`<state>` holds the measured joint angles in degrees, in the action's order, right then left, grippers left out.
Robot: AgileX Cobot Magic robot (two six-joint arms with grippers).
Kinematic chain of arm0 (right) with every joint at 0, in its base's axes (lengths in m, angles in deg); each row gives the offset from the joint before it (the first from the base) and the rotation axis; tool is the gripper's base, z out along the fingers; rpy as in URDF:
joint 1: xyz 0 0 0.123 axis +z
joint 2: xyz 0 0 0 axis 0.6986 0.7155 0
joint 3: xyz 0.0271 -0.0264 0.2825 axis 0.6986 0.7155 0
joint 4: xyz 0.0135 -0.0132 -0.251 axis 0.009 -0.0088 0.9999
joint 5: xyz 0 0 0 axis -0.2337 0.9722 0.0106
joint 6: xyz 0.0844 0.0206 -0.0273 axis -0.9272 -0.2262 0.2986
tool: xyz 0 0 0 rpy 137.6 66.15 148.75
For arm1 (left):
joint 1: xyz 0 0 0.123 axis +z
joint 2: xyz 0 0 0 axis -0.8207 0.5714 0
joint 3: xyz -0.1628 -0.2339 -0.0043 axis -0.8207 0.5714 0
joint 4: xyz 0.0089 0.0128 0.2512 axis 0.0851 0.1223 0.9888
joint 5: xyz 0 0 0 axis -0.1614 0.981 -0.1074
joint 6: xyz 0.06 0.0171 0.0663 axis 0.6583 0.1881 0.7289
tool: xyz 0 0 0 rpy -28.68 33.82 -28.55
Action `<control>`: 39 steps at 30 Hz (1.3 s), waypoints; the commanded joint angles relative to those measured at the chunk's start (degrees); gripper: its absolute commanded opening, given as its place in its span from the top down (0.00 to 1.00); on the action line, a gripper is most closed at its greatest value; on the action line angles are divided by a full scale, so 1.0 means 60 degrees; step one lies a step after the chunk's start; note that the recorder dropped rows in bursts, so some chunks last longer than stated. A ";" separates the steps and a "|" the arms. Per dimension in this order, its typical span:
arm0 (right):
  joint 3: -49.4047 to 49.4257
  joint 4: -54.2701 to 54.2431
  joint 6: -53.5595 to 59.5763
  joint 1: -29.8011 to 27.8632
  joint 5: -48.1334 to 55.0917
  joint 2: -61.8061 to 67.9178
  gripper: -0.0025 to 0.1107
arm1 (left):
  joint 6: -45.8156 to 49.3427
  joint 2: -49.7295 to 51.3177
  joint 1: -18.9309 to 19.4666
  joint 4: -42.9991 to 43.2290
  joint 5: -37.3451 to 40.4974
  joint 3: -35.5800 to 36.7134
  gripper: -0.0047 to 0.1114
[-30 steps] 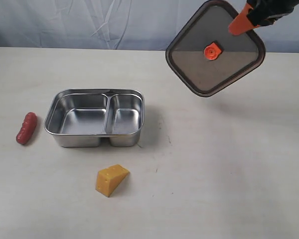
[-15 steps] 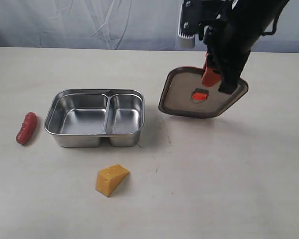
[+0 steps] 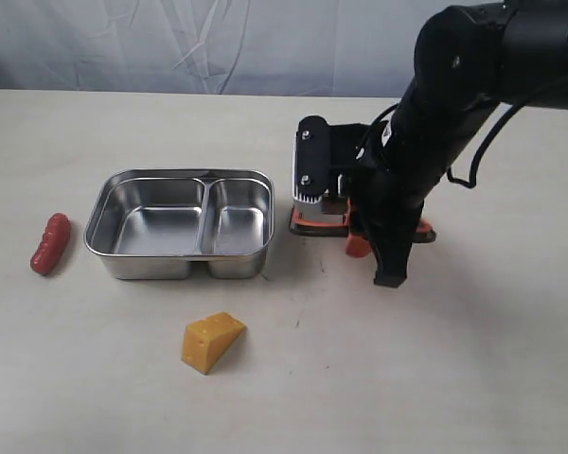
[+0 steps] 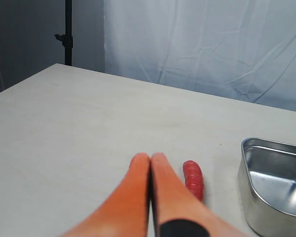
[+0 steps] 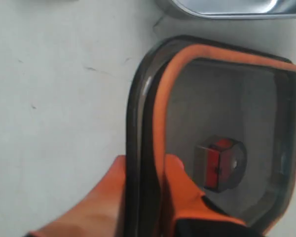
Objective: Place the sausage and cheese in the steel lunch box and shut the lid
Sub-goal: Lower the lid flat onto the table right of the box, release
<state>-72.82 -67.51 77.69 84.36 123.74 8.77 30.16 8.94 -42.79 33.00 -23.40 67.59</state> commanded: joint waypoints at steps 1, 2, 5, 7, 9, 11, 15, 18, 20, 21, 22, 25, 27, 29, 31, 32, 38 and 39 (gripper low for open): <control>0.0655 -0.0760 -0.0066 0.0112 0.0078 0.0008 0.99 | -0.0019 -0.0048 -0.0083 0.0068 -0.0015 0.0032 0.96; 0.0788 -0.0993 -0.0066 0.0112 0.0022 0.0008 0.99 | -0.0019 -0.0048 -0.0083 0.0068 -0.0015 0.0032 0.96; 0.1178 -0.1332 -0.0066 0.0112 -0.0184 0.0008 0.99 | -0.0019 -0.0048 -0.0083 0.0068 -0.0015 0.0032 0.96; 0.1379 -0.1446 -0.0066 0.0112 -0.0221 0.0029 0.99 | -0.0019 -0.0048 -0.0083 0.0068 -0.0015 0.0032 0.96; 0.1491 -0.1715 -0.0066 0.0112 -0.0178 0.0099 0.99 | -0.0019 -0.0048 -0.0083 0.0068 -0.0015 0.0032 0.96; 0.1491 -0.2064 -0.0066 0.0112 0.0063 0.0295 0.98 | -0.0019 -0.0048 -0.0083 0.0068 -0.0015 0.0032 0.96; 0.1491 -0.2349 -0.0066 0.0112 0.0213 0.0609 0.85 | -0.0019 -0.0048 -0.0083 0.0068 -0.0034 0.0032 0.96; 0.1491 -0.2390 -0.0066 0.0112 0.0252 0.0744 0.69 | -0.0019 -0.0048 -0.0083 0.0068 -0.0034 0.0032 0.96; 0.1491 -0.2390 -0.0066 0.0112 0.0253 0.0751 0.63 | -0.0019 -0.0048 -0.0083 0.0068 -0.0034 0.0032 0.96; 0.1491 -0.2390 -0.0125 0.0112 0.0253 0.0751 0.61 | -0.0019 -0.0048 -0.0083 0.0068 -0.0034 0.0032 0.96; 0.1491 -0.2390 -0.0214 0.0112 0.0253 0.0751 0.60 | -0.0019 -0.0048 -0.0083 0.0068 -0.0034 0.0032 0.96; 0.1491 -0.2357 -0.0618 0.0112 0.0253 0.0751 0.54 | -0.0019 -0.0048 -0.0083 0.0068 -0.0034 0.0032 0.96; 0.1491 -0.2201 -0.0654 0.0112 0.0231 0.0728 0.51 | -0.0019 -0.0048 -0.0083 0.0068 -0.0034 0.0032 0.96; 0.1441 -0.2109 -0.0942 0.0112 0.0144 0.0597 0.51 | -0.0019 -0.0048 -0.0083 0.0068 -0.0034 0.0032 0.96; 0.1259 -0.2131 -0.1257 0.0112 0.0067 0.0406 0.52 | -0.0019 -0.0048 -0.0083 0.0068 -0.0034 0.0032 0.96; 0.1121 -0.2108 -0.1498 0.0094 -0.0034 0.0260 0.57 | -0.0019 -0.0048 -0.0083 0.0068 -0.0034 0.0032 0.96; 0.0214 -0.2093 -0.2303 0.0094 -0.1160 -0.0595 0.98 | -0.0019 -0.0048 -0.0083 0.0068 -0.0034 0.0032 0.96; 0.0127 -0.2093 -0.2307 0.0094 -0.1325 -0.0688 0.98 | -0.0019 -0.0048 -0.0083 0.0068 -0.0034 0.0032 0.96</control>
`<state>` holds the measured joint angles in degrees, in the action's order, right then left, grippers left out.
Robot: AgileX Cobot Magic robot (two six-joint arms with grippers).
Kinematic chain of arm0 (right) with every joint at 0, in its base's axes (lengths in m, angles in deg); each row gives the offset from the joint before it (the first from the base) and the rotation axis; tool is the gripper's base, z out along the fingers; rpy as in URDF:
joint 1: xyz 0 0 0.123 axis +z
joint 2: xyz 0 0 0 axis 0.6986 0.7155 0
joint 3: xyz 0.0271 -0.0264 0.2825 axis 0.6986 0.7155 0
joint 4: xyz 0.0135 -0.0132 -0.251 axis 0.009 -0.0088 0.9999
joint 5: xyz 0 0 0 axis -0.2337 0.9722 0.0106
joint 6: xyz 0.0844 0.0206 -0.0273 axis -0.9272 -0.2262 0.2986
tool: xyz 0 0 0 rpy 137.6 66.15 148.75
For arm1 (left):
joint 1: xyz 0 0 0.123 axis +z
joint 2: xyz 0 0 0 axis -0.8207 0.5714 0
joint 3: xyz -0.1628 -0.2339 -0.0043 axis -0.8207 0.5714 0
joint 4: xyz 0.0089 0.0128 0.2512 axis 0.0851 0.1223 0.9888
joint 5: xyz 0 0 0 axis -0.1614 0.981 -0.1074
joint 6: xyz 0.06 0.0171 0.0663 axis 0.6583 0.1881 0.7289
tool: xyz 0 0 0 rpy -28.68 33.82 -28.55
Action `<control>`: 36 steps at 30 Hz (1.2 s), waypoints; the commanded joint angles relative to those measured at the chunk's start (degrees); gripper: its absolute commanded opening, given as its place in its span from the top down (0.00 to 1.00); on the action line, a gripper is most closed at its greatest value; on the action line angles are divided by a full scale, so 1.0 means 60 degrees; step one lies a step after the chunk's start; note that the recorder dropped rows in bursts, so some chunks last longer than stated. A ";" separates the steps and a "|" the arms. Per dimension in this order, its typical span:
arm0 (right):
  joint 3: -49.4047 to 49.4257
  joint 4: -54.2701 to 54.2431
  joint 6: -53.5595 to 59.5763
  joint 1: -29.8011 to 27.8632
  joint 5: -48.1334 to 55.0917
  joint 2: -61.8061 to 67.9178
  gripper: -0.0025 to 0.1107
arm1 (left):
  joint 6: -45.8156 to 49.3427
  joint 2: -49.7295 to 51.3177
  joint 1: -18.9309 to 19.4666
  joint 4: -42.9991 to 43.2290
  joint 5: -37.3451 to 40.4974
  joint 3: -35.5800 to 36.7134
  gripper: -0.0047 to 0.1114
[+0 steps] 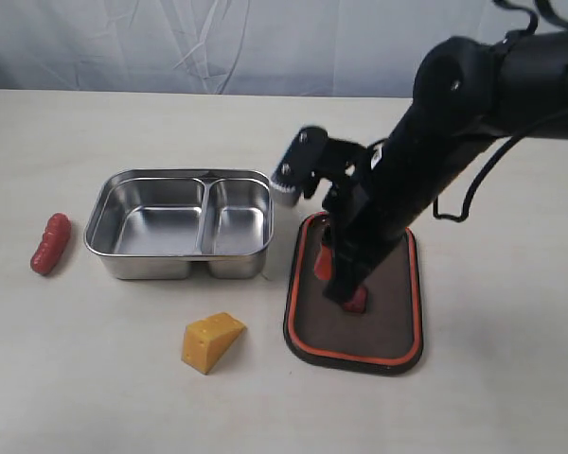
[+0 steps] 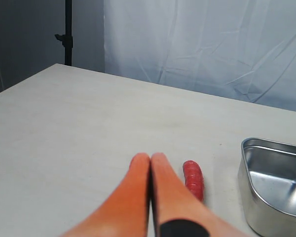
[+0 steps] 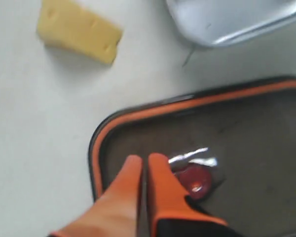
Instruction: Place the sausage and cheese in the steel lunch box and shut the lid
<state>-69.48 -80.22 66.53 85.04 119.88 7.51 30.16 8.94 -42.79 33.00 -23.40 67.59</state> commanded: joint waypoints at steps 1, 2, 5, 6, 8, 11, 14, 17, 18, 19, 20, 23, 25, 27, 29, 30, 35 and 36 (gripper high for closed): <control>-0.0476 0.0004 -0.0447 -0.0019 -0.0821 -0.0559 0.98 | -0.0019 -0.0048 -0.0083 0.0068 -0.0034 0.0032 0.96; -0.0499 0.0004 -0.0462 -0.0019 -0.0912 -0.0606 0.98 | -0.0019 -0.0048 -0.0083 0.0068 -0.0034 0.0032 0.96; -0.0499 -0.0027 -0.0668 -0.0078 -0.1057 -0.0732 0.98 | -0.0019 -0.0048 -0.0083 0.0068 -0.0034 0.0032 0.96; -0.0499 -0.0083 -0.0718 -0.0123 -0.1012 -0.0732 0.98 | -0.0019 -0.0048 -0.0083 0.0068 -0.0034 0.0032 0.96; -0.0499 -0.0102 -0.0718 -0.0123 -0.0888 -0.0732 0.98 | 0.0020 -0.0048 -0.0083 0.0108 -0.0034 0.0032 0.96; -0.0499 -0.0209 -0.0718 -0.0123 -0.0766 -0.0732 0.98 | 0.0073 -0.0048 -0.0083 0.0871 -0.0093 0.0032 0.96; -0.0499 -0.0250 -0.0718 -0.0123 -0.0802 -0.0747 0.98 | 0.0073 -0.0048 -0.0083 0.1074 -0.0256 0.0032 0.96; -0.0499 -0.0381 -0.0789 -0.0123 -0.0822 -0.0770 0.98 | -0.0412 -0.0048 -0.0083 0.0014 -0.1135 0.0032 0.96; -0.0499 -0.0402 -0.0837 -0.0123 -0.0875 -0.0770 0.98 | -0.0412 -0.0048 -0.0083 -0.0302 -0.1759 0.0032 0.96; -0.0499 -0.0384 -0.0858 -0.0123 -0.0909 -0.0770 0.98 | -0.0525 -0.0048 -0.0083 -0.0574 -0.2140 0.0032 0.96; -0.0499 -0.0406 -0.0858 -0.0200 -0.0934 -0.0770 0.98 | -0.0820 -0.0048 -0.0083 -0.1074 -0.2559 0.0032 0.96; -0.0499 -0.0468 -0.0901 -0.0527 -0.0984 -0.0770 0.98 | -0.1313 -0.0048 -0.0083 -0.2646 -0.3610 0.0032 0.96; -0.0499 -0.0468 -0.0901 -0.0832 -0.0997 -0.0770 0.98 | -0.1351 -0.0048 -0.0083 -0.3330 -0.3827 0.0032 0.96; -0.0499 -0.0468 -0.0901 -0.1197 -0.0997 -0.0770 0.98 | -0.1684 -0.0048 -0.0083 -0.3668 -0.3745 0.0032 0.96; -0.0499 -0.0492 -0.0922 -0.1532 -0.0978 -0.0770 0.98 | -0.1914 -0.0048 -0.0083 -0.3668 -0.3754 -0.0028 0.96; -0.0499 -0.0562 -0.0922 -0.1692 -0.0953 -0.0770 0.98 | -0.1914 -0.0048 -0.0083 -0.3668 -0.3572 -0.0256 0.96; -0.0499 -0.0830 -0.0922 -0.2225 -0.0953 -0.0770 0.98 | -0.1707 0.1985 -0.0083 -0.2606 -0.1294 -0.2515 0.96; -0.0499 -0.0855 -0.0922 -0.2271 -0.0986 -0.0770 0.98 | -0.1707 0.2746 -0.0083 -0.2165 -0.0919 -0.3067 0.96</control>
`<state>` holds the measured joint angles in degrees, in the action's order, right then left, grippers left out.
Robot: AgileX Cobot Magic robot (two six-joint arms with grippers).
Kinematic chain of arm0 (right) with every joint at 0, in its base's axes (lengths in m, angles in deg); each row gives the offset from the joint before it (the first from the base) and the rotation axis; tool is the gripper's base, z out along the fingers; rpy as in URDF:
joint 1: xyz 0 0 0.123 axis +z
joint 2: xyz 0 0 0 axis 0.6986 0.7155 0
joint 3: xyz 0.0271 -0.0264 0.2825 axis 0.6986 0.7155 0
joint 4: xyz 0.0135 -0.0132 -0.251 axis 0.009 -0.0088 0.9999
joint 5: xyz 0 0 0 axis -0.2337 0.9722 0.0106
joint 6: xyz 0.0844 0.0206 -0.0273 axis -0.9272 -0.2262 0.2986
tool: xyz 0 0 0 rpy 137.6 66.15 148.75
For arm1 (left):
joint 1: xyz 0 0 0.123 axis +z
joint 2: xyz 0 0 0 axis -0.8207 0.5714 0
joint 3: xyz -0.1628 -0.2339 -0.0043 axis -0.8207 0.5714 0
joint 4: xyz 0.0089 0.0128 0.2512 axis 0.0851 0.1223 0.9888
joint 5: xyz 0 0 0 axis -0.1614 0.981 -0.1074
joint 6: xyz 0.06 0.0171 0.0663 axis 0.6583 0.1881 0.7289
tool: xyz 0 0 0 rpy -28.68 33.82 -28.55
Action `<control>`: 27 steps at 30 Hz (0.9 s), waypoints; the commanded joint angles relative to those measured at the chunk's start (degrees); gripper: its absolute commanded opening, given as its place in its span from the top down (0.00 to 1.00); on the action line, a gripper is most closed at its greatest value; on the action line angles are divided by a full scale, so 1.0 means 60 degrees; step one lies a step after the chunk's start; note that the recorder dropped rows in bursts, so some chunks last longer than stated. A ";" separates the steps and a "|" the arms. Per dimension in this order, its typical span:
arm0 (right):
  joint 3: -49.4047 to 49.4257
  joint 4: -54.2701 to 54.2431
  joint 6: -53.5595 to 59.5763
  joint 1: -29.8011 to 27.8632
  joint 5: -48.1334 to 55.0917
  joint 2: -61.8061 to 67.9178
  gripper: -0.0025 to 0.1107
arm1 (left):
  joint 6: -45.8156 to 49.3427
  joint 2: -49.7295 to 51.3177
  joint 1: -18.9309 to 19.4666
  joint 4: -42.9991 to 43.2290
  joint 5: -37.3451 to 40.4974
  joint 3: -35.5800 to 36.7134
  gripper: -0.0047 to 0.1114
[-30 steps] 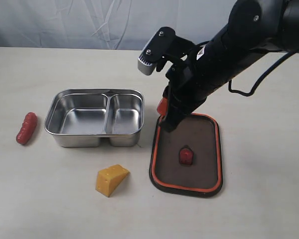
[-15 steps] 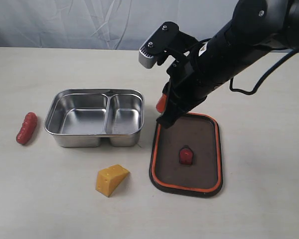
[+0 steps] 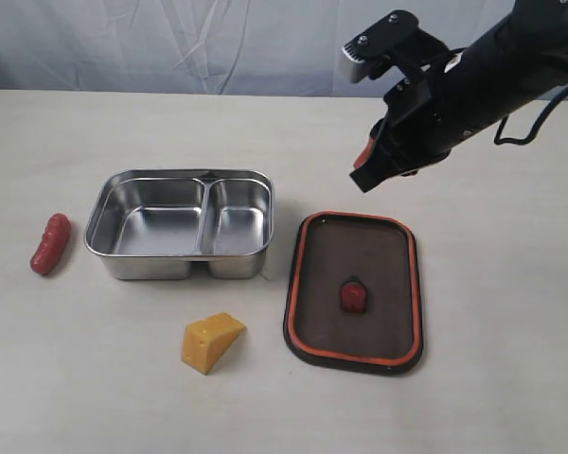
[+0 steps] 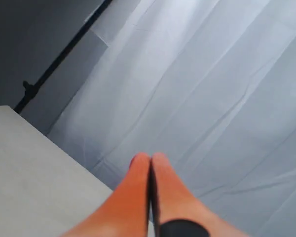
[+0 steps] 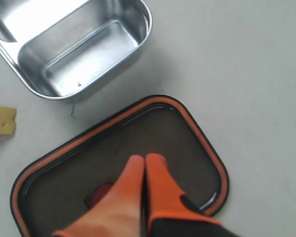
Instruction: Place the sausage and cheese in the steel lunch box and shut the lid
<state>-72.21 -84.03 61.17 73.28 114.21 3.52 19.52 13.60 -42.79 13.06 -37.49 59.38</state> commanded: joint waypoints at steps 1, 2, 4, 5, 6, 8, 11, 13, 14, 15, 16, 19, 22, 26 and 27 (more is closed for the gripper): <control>-0.0045 -0.0240 -0.0028 -0.0338 -0.0055 -0.0106 0.98 | 0.0082 0.2600 -0.0083 0.1547 0.1805 -0.2136 0.96; -0.0045 -0.0242 -0.0028 -0.0358 -0.0088 -0.0106 0.98 | 0.0106 0.3421 -0.0083 0.2032 0.2225 -0.2704 0.96; -0.0045 -0.0242 -0.0028 -0.0358 -0.0152 -0.0106 0.98 | 0.0173 0.5127 -0.0083 0.3049 0.3066 -0.3841 0.96; -0.0045 -0.0242 -0.0028 -0.0358 -0.0152 -0.0106 0.98 | 0.0213 0.5967 -0.0083 0.3487 0.3417 -0.4284 0.96; -0.0045 -0.0242 -0.0028 -0.0358 -0.0152 -0.0106 0.98 | 0.0211 0.6793 -0.0083 0.3859 0.3859 -0.4831 0.96; -0.0045 -0.0242 -0.0028 -0.0358 -0.0152 -0.0106 0.98 | 0.0211 0.8192 -0.0083 0.4418 0.4682 -0.5868 0.96; -0.0045 -0.0242 -0.0028 -0.0358 -0.0152 -0.0106 0.98 | 0.0878 1.0508 -0.0083 0.4627 0.6422 -0.7476 0.96; -0.0045 -0.0242 -0.0028 -0.0358 -0.0124 -0.0106 0.98 | 0.1693 1.1694 -0.0083 0.4265 0.7623 -0.8286 0.96; -0.0045 -0.0242 -0.0028 -0.0358 -0.0124 -0.0106 0.98 | 0.2362 1.2251 -0.0083 0.3770 0.8480 -0.8703 0.96; -0.0045 -0.0242 -0.0028 -0.0358 -0.0124 -0.0106 0.98 | 0.2636 1.2529 -0.0083 0.3465 0.8876 -0.8848 0.96; -0.0045 -0.0242 -0.0028 -0.0358 -0.0110 -0.0106 0.98 | 0.3137 1.2963 -0.0083 0.2929 0.9325 -0.9008 0.96; -0.0045 -0.0242 -0.0028 -0.0358 -0.0054 -0.0106 0.98 | 0.4296 1.3799 -0.0083 0.1471 0.9501 -0.9030 0.83; -0.0045 -0.0242 -0.0028 -0.0358 0.0145 -0.0106 0.98 | 0.4866 1.4489 -0.0083 0.0729 0.9481 -0.9030 0.59; -0.0045 -0.0242 -0.0028 -0.0358 0.0334 -0.0106 0.98 | 0.4955 1.5476 -0.0105 0.0372 0.9402 -0.9066 0.46; -0.0045 -0.0242 -0.0028 -0.0358 0.0334 -0.0106 0.98 | 0.4955 1.5777 -0.0210 0.0292 0.9305 -0.9066 0.46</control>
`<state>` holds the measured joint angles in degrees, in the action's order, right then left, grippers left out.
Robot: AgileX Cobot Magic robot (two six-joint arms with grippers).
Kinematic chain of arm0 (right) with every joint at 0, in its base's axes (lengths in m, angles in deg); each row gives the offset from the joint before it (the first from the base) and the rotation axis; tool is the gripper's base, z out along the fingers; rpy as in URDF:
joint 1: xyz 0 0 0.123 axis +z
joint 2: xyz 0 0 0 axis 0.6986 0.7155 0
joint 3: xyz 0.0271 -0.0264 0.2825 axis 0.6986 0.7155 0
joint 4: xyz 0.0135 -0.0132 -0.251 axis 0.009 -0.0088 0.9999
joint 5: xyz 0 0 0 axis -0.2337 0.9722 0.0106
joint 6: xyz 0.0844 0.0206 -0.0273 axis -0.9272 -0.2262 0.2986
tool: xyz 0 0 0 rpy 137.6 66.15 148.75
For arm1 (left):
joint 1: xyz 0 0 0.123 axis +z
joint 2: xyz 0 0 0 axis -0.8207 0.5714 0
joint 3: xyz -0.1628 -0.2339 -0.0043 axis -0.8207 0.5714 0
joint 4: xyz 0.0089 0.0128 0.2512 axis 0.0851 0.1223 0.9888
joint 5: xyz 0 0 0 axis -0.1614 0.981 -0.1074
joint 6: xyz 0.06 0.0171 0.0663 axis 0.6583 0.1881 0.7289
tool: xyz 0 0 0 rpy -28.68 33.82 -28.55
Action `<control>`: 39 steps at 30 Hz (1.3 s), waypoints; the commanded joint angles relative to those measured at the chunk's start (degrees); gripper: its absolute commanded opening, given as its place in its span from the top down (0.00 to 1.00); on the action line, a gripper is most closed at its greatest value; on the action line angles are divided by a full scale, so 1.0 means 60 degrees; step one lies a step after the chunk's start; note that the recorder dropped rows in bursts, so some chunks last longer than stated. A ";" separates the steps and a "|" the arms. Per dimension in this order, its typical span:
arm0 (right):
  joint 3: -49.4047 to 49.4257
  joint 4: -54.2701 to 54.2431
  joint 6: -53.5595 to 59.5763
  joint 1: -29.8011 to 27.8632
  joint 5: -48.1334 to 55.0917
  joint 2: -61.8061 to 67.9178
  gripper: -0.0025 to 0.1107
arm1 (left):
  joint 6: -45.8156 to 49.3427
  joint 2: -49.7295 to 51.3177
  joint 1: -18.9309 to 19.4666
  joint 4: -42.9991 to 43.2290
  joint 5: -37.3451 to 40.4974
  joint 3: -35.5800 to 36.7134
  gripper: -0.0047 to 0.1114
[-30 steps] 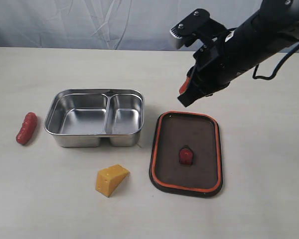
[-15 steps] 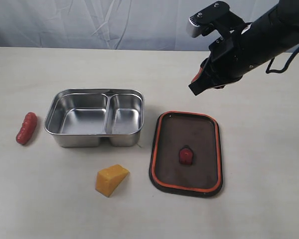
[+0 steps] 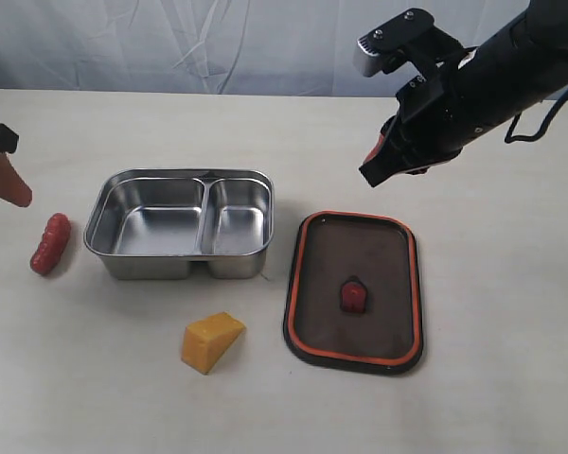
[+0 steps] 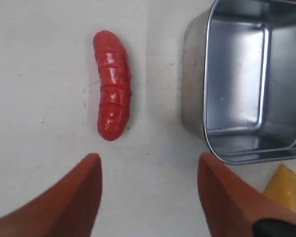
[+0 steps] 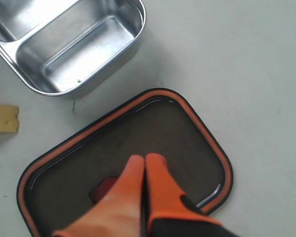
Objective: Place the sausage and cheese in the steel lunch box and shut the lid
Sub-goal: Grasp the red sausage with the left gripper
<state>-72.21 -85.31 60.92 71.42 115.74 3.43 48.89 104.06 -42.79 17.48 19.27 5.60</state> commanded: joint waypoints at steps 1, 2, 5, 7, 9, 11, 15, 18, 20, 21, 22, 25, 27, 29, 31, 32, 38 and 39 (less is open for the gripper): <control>-0.0045 -0.0028 0.0013 -0.0048 0.0079 -0.0091 0.98 | 0.0058 0.0854 -0.0278 -0.0424 -0.0225 -0.0102 0.46; -0.0045 -0.0028 0.0013 -0.0048 0.0079 -0.0091 0.98 | 0.0058 0.1065 -0.0375 -0.0381 -0.0507 -0.0102 0.46; -0.0045 -0.0028 0.0013 -0.0048 0.0129 -0.0091 0.98 | 0.0058 0.1479 -0.0610 -0.0111 -0.1183 -0.0102 0.46; -0.0045 -0.0028 0.0013 -0.0048 0.0174 -0.0091 0.98 | -0.0110 0.1666 -0.0710 0.0032 -0.1505 -0.0102 0.46; -0.0045 -0.0028 -0.0015 -0.0048 0.0286 -0.0091 0.98 | -0.0461 0.1762 -0.0771 0.0433 -0.1850 -0.0102 0.46; -0.0045 -0.0028 -0.0080 -0.0048 0.0311 -0.0091 0.98 | -0.0880 0.1803 -0.0771 0.0843 -0.2099 -0.0102 0.46; -0.0045 -0.0048 -0.0107 -0.0048 0.0332 -0.0091 0.98 | -0.1189 0.1884 -0.0771 0.1275 -0.2374 -0.0102 0.46; -0.0045 -0.0046 -0.0107 -0.0048 0.0313 -0.0091 0.98 | -0.1153 0.2016 -0.0889 0.1151 -0.2410 -0.0102 0.46; -0.0045 -0.0046 -0.0107 -0.0048 0.0297 -0.0091 0.98 | -0.1135 0.2198 -0.1101 0.1151 -0.2503 -0.0102 0.46; -0.0045 -0.0046 -0.0107 -0.0048 0.0297 -0.0091 0.98 | -0.1135 0.2312 -0.1194 0.1171 -0.2556 -0.0102 0.46; -0.0045 -0.0046 -0.0107 -0.0048 0.0297 -0.0091 0.98 | -0.1135 0.2438 -0.1311 0.1186 -0.2658 -0.0102 0.46; -0.0045 -0.0046 -0.0145 -0.0048 0.0338 -0.0091 0.98 | -0.1182 0.2707 -0.1528 0.1237 -0.2875 -0.0140 0.47; -0.0045 -0.0046 -0.0145 -0.0048 0.0429 -0.0091 0.98 | -0.1508 0.2808 -0.1598 0.1339 -0.2880 -0.0206 0.47; -0.0045 -0.0046 -0.0145 -0.0048 0.0520 -0.0091 0.98 | -0.1737 0.2876 -0.1603 0.1431 -0.2812 -0.0250 0.48; -0.0045 -0.0046 -0.0164 -0.0048 0.0560 -0.0091 0.98 | -0.1942 0.2938 -0.1603 0.1698 -0.2709 -0.0289 0.54; -0.0045 -0.0046 -0.0164 -0.0048 0.0560 -0.0091 0.98 | -0.2018 0.2988 -0.1603 0.1824 -0.2659 -0.0290 0.59; -0.0045 -0.0046 -0.0164 -0.0048 0.0536 -0.0091 0.98 | -0.2037 0.3043 -0.1603 0.1941 -0.2593 -0.0306 0.95; -0.0045 -0.0046 -0.0164 -0.0048 0.0521 -0.0091 0.98 | -0.2038 0.3043 -0.1603 0.1941 -0.2574 -0.0312 0.96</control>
<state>-72.21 -85.31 59.82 71.42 118.96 3.43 37.17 121.78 -52.08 28.45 3.06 3.90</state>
